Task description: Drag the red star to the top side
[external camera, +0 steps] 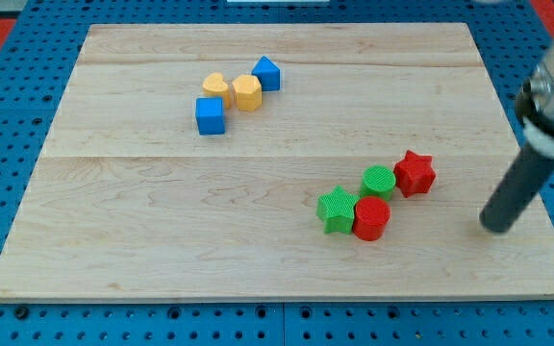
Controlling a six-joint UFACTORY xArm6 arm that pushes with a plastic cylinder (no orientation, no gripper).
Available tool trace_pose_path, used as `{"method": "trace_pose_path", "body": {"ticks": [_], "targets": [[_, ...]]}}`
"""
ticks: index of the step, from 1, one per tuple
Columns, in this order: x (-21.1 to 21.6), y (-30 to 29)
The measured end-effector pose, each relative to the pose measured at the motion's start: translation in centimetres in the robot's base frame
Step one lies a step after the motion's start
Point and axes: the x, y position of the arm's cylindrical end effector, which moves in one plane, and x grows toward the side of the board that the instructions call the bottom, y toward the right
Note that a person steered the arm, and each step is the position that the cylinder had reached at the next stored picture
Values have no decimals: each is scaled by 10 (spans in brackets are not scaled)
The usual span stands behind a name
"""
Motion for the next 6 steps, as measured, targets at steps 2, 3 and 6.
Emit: {"method": "trace_pose_path", "body": {"ticks": [2,3,6], "targets": [[23,-135],[6,-114],[-51,-61]]}}
